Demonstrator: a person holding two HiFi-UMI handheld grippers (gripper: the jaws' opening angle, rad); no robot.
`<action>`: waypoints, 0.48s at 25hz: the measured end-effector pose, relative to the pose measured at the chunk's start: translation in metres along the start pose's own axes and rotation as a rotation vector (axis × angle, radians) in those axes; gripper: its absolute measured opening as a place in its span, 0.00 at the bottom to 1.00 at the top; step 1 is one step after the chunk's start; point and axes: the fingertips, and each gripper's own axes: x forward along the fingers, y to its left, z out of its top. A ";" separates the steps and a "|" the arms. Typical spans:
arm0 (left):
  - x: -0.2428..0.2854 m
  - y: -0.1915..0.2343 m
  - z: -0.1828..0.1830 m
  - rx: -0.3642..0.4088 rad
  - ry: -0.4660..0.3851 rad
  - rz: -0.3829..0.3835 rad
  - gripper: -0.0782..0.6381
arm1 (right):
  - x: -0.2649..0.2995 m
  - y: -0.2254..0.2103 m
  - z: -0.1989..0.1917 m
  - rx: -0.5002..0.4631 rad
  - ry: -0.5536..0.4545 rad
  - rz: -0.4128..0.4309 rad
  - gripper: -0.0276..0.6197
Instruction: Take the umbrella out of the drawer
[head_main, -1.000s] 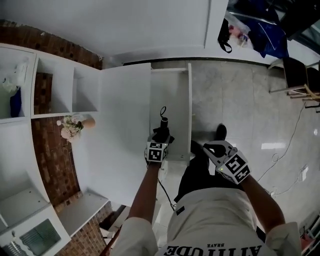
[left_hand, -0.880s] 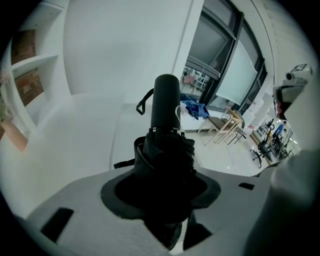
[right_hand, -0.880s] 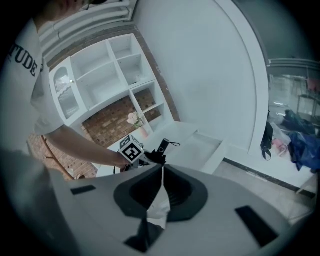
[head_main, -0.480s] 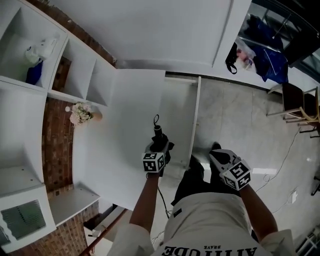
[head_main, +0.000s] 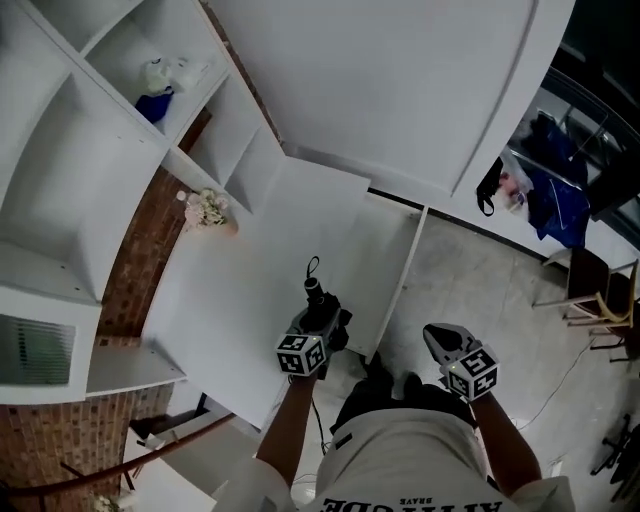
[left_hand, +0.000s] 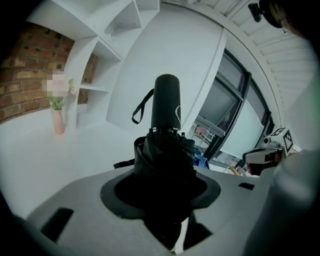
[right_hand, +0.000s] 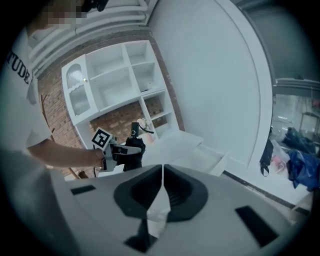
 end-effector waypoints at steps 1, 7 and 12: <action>-0.007 -0.005 0.006 0.000 -0.023 0.006 0.41 | -0.002 0.001 0.003 -0.012 -0.006 0.013 0.09; -0.053 -0.041 0.024 -0.030 -0.148 0.039 0.41 | -0.024 0.018 0.008 -0.070 -0.030 0.124 0.09; -0.086 -0.075 0.019 -0.041 -0.208 0.062 0.41 | -0.054 0.025 0.003 -0.108 -0.050 0.157 0.09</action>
